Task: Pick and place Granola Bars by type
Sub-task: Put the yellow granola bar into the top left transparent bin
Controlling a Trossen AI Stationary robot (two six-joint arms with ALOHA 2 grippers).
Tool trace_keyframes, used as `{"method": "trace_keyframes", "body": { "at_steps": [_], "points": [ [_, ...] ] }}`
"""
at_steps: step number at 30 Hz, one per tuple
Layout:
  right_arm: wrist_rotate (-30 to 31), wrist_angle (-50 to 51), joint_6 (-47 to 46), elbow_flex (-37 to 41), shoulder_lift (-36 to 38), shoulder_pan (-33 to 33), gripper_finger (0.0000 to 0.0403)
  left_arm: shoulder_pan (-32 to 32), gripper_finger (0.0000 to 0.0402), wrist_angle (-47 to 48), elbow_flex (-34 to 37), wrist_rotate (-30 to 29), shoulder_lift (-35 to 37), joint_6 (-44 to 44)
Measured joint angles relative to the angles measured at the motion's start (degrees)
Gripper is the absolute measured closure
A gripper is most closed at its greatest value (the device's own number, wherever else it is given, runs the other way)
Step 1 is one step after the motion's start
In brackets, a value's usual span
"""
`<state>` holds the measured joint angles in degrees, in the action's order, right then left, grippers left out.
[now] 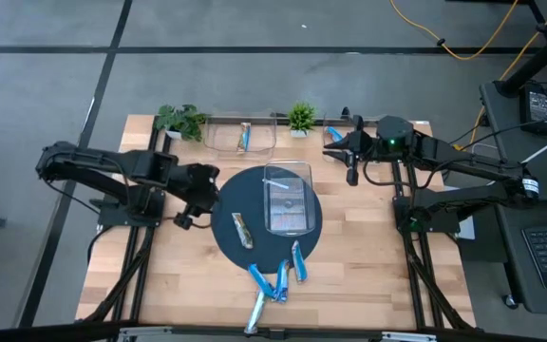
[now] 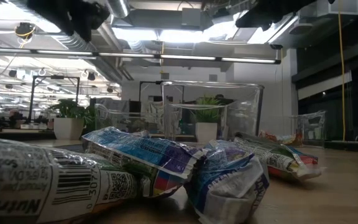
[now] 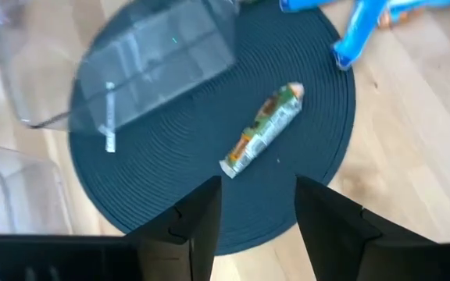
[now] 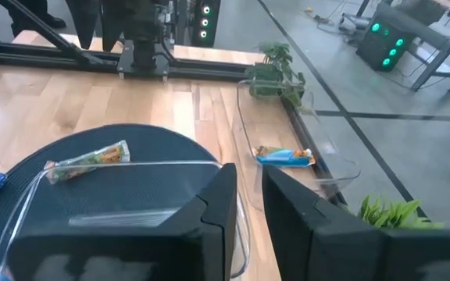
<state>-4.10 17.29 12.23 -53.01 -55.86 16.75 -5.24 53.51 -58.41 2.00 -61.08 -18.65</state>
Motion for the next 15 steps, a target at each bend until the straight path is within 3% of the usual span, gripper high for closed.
{"method": "trace_keyframes", "body": {
  "at_steps": [6,15],
  "points": [
    [0.0,1.4,-0.1,0.0,0.0,0.0,0.0335,0.0,0.0250,-3.1,3.5,-0.2,-4.7,-2.6],
    [0.0,2.8,0.1,0.0,0.0,0.0,0.0335,0.8,0.0239,-10.2,4.8,-6.1,-14.6,-3.1]
  ]
}}
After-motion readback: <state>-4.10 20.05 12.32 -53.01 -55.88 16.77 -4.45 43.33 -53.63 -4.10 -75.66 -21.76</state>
